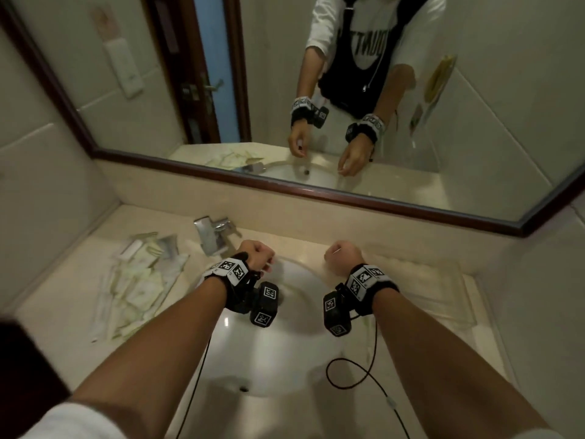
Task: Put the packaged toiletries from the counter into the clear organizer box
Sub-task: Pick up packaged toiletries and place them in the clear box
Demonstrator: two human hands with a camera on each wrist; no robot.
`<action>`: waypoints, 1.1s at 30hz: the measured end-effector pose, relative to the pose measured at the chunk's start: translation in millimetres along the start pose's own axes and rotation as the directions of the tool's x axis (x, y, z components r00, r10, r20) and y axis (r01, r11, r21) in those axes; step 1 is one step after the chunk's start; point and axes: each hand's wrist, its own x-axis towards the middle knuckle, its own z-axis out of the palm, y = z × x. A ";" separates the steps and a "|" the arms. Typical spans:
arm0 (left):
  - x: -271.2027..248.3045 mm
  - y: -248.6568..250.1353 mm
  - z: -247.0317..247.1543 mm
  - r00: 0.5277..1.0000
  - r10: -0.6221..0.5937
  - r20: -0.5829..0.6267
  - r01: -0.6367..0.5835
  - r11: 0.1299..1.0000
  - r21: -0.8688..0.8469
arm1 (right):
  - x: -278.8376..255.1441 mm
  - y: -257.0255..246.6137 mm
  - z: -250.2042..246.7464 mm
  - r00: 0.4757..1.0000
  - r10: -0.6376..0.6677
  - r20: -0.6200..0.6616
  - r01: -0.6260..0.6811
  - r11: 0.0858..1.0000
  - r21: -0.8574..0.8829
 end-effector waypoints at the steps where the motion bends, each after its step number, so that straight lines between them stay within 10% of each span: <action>1: -0.6 -4.8 -14.9 1.000 0.000 -0.013 0.000 1.000 0.003 | 0.3 -11.4 11.7 1.000 -0.008 0.014 0.008 1.000 0.002; 18: -4.2 -134.9 -256.0 0.935 -0.178 -0.306 0.136 0.979 -0.152 | -19.2 -183.9 226.6 0.893 -0.180 0.413 0.242 0.965 -0.104; 33: 18.0 -226.9 -325.7 0.905 -0.328 -0.270 0.275 0.937 -0.214 | -16.2 -213.7 366.1 0.801 -0.144 0.581 0.402 0.849 -0.343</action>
